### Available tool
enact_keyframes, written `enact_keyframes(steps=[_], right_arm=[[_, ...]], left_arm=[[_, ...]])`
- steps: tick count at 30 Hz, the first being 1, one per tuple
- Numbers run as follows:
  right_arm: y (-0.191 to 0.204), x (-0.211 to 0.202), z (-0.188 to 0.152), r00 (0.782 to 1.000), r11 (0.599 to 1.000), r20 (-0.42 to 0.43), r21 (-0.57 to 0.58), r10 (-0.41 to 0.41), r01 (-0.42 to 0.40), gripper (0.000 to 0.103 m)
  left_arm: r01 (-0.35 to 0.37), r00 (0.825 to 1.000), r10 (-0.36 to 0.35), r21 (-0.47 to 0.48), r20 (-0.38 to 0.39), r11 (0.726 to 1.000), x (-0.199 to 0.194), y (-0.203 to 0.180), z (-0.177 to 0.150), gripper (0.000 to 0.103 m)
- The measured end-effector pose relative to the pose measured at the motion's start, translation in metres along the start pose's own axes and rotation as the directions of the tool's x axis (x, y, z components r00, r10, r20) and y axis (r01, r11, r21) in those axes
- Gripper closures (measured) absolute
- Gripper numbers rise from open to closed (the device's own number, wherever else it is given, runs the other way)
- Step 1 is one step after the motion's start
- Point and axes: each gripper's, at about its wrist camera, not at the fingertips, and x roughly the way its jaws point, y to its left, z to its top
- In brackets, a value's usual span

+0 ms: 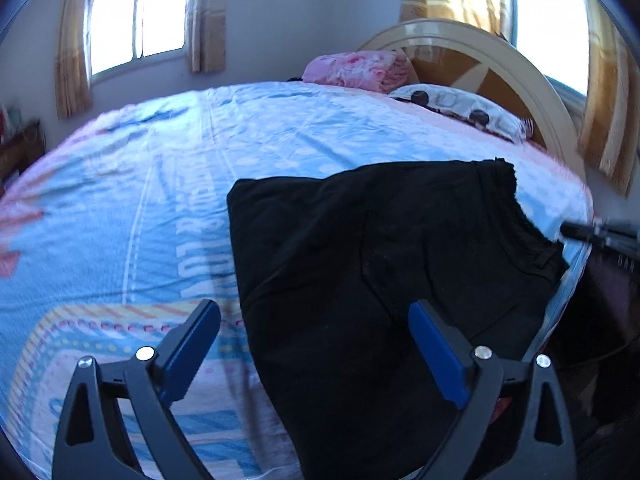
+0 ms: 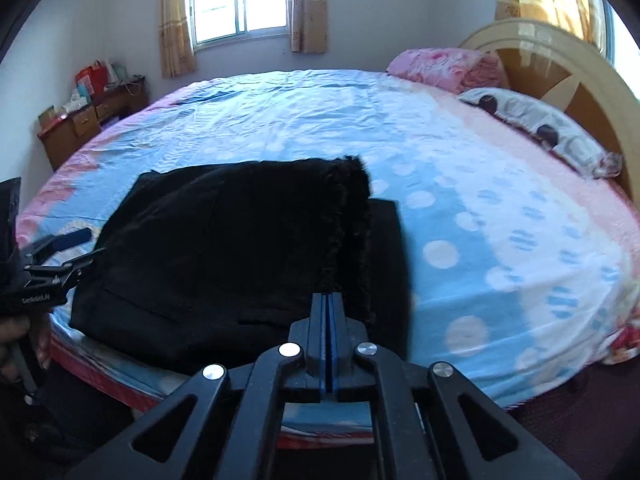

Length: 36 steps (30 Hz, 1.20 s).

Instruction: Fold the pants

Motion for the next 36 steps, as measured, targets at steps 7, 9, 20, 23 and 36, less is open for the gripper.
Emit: enact_keyframes(steps=[7, 9, 20, 23, 36], right_arm=[[-0.03, -0.006, 0.002, 0.998, 0.993, 0.018, 0.107, 0.055, -0.057, 0.096], [-0.022, -0.012, 0.006, 0.992, 0.988, 0.041, 0.095, 0.122, -0.125, 0.038], [0.015, 0.007, -0.006, 0.979, 0.979, -0.064, 0.065, 0.195, -0.191, 0.059], [0.011, 0.012, -0.009, 0.983, 0.984, -0.073, 0.075, 0.169, -0.164, 0.061], [0.014, -0.015, 0.0, 0.997, 0.996, -0.013, -0.047, 0.073, -0.073, 0.097]], left_arm=[[0.006, 1.0, -0.007, -0.03, -0.008, 1.0, 0.003, 0.005, -0.002, 0.004], [0.003, 1.0, -0.003, -0.041, -0.006, 0.999, 0.003, 0.008, -0.002, 0.004], [-0.019, 1.0, 0.019, -0.058, -0.008, 0.998, 0.001, 0.015, -0.001, 0.004], [-0.021, 1.0, 0.02, -0.062, -0.012, 0.998, 0.001, 0.017, -0.002, 0.004], [-0.031, 1.0, 0.031, -0.044, 0.001, 0.999, 0.0, 0.017, 0.0, 0.001]])
